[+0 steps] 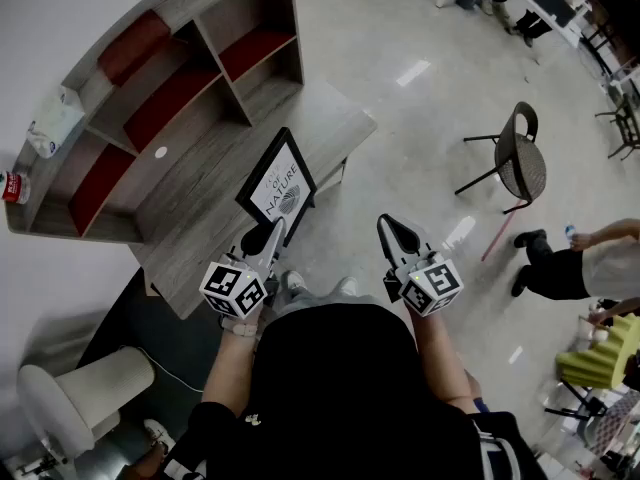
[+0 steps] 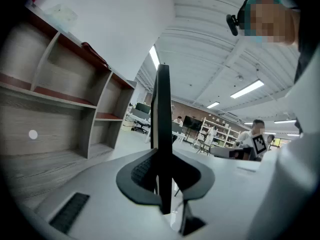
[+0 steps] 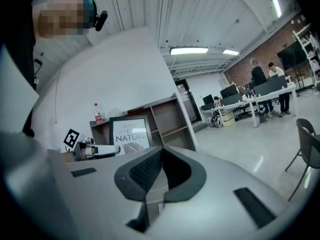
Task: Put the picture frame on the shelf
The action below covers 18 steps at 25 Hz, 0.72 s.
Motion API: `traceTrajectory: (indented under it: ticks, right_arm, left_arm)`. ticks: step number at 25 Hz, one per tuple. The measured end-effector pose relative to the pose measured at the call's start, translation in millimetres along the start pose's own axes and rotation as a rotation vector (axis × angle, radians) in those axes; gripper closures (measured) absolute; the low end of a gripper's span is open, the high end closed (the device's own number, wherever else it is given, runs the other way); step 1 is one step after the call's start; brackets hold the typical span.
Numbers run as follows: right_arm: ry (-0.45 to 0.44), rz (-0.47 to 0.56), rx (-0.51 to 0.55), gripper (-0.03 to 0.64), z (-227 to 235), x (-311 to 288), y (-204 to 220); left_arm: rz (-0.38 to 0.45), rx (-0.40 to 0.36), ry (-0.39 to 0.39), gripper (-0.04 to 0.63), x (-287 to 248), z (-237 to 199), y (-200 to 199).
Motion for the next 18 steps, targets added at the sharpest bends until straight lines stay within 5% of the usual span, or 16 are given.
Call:
traceTrajectory:
  ticks: [18]
  right_arm:
    - [-0.001, -0.024, 0.019, 0.618, -85.3, -79.8, 14.8]
  left_arm:
    - [-0.072, -0.071, -0.014, 0.537, 58.2, -90.6, -3.3]
Point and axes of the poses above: the fingertips, and each gripper's own axes: x backward along the fingers, z to its right, y out of its underside, the point moved 5 cm from there along x, backward along the fingers, and after that the axes turned 5 degrees about y, right-handed, at the moved point
